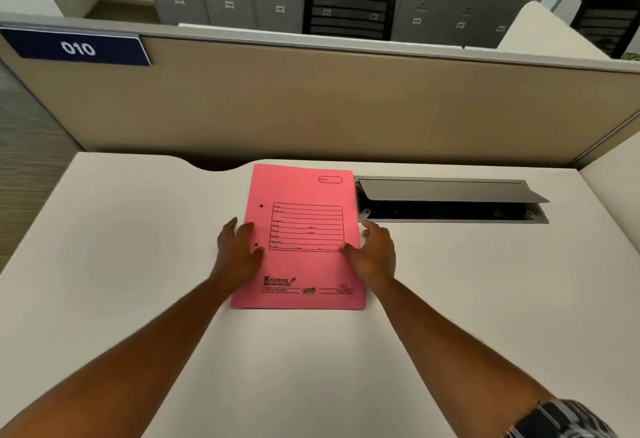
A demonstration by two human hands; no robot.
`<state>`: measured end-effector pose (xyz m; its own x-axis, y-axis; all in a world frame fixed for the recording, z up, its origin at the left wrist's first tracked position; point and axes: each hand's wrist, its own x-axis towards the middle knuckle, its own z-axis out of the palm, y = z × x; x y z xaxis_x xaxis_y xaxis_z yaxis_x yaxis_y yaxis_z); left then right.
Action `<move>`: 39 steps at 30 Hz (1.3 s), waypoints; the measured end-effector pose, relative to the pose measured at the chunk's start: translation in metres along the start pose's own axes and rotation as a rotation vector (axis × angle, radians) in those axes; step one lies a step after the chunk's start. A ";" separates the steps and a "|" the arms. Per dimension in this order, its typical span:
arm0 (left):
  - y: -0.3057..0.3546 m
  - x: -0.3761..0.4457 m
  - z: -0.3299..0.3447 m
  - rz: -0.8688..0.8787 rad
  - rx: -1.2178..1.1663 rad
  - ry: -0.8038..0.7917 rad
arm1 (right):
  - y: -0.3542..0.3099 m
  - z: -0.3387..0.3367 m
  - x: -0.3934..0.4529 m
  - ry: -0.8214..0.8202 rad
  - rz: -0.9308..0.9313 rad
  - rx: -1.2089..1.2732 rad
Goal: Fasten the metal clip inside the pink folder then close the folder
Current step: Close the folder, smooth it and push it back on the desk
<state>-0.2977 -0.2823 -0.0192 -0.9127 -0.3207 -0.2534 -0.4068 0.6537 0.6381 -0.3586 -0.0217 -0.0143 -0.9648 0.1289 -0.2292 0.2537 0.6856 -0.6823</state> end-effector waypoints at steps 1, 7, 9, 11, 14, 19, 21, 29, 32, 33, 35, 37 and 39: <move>-0.006 -0.003 0.001 0.052 0.025 -0.008 | 0.002 0.001 -0.004 0.035 -0.034 -0.053; -0.042 -0.018 0.011 0.268 0.336 -0.122 | 0.020 0.013 -0.020 -0.052 -0.312 -0.435; -0.045 -0.017 0.013 0.263 0.376 -0.126 | 0.021 0.016 -0.018 -0.083 -0.345 -0.513; -0.043 -0.014 0.013 0.255 0.406 -0.127 | 0.018 0.018 -0.014 -0.104 -0.358 -0.562; -0.038 -0.008 0.011 0.240 0.427 -0.137 | 0.016 0.019 -0.005 -0.125 -0.375 -0.605; -0.035 0.002 0.008 0.233 0.434 -0.147 | 0.012 0.021 0.007 -0.142 -0.368 -0.635; -0.033 0.005 0.008 0.232 0.436 -0.149 | 0.010 0.023 0.010 -0.142 -0.354 -0.635; -0.027 0.008 0.009 0.225 0.431 -0.161 | 0.011 0.023 0.017 -0.146 -0.334 -0.645; -0.027 0.008 0.009 0.223 0.441 -0.160 | 0.010 0.022 0.018 -0.157 -0.332 -0.643; -0.027 0.008 0.009 0.222 0.444 -0.161 | 0.009 0.022 0.018 -0.163 -0.331 -0.642; -0.026 0.007 0.008 0.219 0.449 -0.163 | 0.010 0.020 0.018 -0.174 -0.333 -0.639; -0.024 0.004 0.009 0.211 0.453 -0.166 | 0.011 0.016 0.016 -0.200 -0.349 -0.648; -0.021 -0.001 0.010 0.207 0.449 -0.158 | 0.013 0.012 0.014 -0.239 -0.367 -0.651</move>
<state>-0.2890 -0.2885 -0.0396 -0.9565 -0.0685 -0.2837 -0.1618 0.9334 0.3203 -0.3682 -0.0200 -0.0350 -0.9194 -0.2938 -0.2615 -0.2410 0.9463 -0.2157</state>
